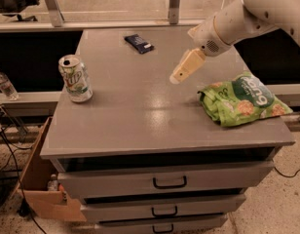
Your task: Pick rxbar blueberry
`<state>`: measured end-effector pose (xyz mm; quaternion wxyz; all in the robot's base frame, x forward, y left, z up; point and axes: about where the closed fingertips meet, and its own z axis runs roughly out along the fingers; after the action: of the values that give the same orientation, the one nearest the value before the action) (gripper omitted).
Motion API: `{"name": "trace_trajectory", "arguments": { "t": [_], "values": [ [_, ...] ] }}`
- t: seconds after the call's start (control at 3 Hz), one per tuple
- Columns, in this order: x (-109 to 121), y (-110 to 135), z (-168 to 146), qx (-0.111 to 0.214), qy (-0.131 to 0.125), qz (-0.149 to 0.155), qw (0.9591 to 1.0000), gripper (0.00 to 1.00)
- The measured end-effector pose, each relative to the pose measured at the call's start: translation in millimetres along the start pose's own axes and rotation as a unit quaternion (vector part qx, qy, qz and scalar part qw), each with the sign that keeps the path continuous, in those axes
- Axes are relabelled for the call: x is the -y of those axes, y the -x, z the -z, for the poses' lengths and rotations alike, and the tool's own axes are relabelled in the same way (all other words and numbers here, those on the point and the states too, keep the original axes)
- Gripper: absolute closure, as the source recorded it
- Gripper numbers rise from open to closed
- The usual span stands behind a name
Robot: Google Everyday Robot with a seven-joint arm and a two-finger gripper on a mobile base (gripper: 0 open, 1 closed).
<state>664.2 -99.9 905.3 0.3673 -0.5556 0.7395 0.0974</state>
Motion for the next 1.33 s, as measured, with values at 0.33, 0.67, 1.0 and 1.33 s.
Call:
{"name": "trace_trajectory", "arguments": {
  "t": [0.33, 0.67, 1.0, 1.33],
  "values": [
    [1.3, 4.9, -11.6, 0.013, -0.001, -0.006, 0.9999, 0.0],
    [11.0, 18.3, -39.1, 0.045, -0.011, -0.033, 0.9984, 0.0],
    [33.2, 32.0, -72.8, 0.086, -0.033, -0.073, 0.9931, 0.0],
    [62.5, 44.0, -105.3, 0.126, -0.058, -0.108, 0.9844, 0.0]
  ]
}}
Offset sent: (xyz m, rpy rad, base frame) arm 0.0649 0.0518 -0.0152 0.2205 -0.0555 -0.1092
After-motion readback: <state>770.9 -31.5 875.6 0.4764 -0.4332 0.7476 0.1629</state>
